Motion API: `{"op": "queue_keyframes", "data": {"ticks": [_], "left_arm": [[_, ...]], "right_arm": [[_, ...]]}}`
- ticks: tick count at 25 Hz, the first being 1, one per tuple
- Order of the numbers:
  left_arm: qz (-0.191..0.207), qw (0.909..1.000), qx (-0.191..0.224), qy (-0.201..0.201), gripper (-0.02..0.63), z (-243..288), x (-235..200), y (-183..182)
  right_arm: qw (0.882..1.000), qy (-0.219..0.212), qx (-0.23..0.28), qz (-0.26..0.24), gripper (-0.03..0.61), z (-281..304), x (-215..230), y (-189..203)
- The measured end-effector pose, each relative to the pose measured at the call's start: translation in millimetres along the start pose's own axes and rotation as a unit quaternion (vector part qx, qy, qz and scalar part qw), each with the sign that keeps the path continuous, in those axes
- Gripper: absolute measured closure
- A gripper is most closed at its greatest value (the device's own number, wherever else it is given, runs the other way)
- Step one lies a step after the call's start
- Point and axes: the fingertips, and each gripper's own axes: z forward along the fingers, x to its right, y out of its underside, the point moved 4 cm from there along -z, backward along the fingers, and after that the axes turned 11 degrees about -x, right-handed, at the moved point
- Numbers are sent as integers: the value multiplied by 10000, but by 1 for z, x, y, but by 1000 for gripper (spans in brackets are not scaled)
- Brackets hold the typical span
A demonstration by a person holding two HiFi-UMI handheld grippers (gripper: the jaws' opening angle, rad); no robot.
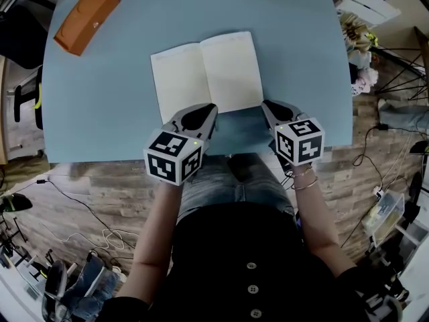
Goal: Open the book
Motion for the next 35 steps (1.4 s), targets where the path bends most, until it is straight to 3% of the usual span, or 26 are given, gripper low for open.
{"op": "queue_keyframes", "data": {"ticks": [22,35], "left_arm": [[-142,9997,-99,-155,601,10,3,14],[-166,9994,-25,-304,601,11,1,8]], "right_arm": [[9961,322,-364,-735,538,19,3,9],[9946,259,-410,-912,522,19,5,6]]}}
